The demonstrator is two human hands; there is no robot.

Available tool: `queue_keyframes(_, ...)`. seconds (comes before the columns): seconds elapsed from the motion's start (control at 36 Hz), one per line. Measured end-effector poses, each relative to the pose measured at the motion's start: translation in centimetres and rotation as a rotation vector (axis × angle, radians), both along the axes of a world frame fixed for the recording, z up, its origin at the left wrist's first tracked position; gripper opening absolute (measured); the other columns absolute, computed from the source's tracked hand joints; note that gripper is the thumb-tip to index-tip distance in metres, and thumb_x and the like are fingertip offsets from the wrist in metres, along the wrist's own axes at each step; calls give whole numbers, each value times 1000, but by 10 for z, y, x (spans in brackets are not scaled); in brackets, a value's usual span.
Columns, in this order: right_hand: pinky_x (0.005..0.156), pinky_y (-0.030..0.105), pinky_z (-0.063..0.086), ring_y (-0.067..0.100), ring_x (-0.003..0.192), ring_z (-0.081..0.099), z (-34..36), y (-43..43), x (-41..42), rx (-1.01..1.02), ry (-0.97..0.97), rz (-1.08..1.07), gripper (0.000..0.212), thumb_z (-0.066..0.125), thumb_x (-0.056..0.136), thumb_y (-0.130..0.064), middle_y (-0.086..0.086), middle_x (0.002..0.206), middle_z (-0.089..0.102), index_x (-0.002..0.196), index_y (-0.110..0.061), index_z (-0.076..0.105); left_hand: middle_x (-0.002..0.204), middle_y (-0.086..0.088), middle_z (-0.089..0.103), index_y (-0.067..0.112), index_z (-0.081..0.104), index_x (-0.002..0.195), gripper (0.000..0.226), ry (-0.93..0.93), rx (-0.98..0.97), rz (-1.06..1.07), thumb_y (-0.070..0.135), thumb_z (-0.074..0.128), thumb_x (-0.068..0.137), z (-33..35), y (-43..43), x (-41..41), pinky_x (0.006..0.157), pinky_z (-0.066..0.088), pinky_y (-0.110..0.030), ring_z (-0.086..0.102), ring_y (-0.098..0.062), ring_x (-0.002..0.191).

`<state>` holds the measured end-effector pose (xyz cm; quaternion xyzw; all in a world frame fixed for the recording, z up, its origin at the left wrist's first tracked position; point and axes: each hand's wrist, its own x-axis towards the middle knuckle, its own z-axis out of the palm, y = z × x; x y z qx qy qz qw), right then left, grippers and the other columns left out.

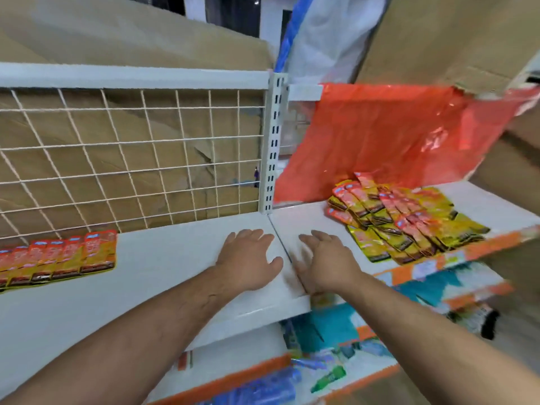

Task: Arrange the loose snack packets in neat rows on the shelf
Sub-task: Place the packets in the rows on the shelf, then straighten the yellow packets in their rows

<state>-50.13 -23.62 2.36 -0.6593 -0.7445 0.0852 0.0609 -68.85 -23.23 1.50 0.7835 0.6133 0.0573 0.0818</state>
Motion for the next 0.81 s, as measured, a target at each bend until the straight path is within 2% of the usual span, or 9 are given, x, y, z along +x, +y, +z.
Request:
queue_keyframes(0.31, 112, 42, 35, 28, 144, 29, 10, 12, 138, -5, 18, -107, 70, 56, 89, -57, 3, 159, 31, 151, -32, 35, 153, 2, 37, 28, 37, 147, 67, 63, 68, -164, 63, 36, 91, 7, 41, 138, 114, 24, -41, 33, -24, 138)
queue_keyframes(0.47, 109, 42, 39, 30, 140, 34, 4, 37, 187, 4, 19, -201, 67, 58, 88, -54, 2, 157, 34, 149, -33, 39, 142, 1, 49, 26, 44, 142, 78, 73, 104, -252, 65, 23, 78, 4, 77, 194, 110, 29, -39, 40, -24, 132)
queue_keyframes(0.61, 111, 43, 39, 28, 141, 36, -3, 64, 225, -8, -1, -277, 69, 58, 85, -58, 3, 155, 38, 146, -31, 43, 133, -1, 56, 23, 50, 137, 68, 47, 104, -316, 64, 34, 86, -5, 119, 238, 106, 34, -36, 45, -24, 126)
queue_keyframes(0.81, 108, 40, 41, 31, 136, 41, -6, 92, 272, -16, -40, -362, 66, 58, 87, -56, 5, 148, 46, 146, -34, 42, 128, -3, 55, 23, 51, 134, 59, 5, 89, -387, 59, 39, 89, -3, 157, 296, 103, 37, -44, 41, -27, 125)
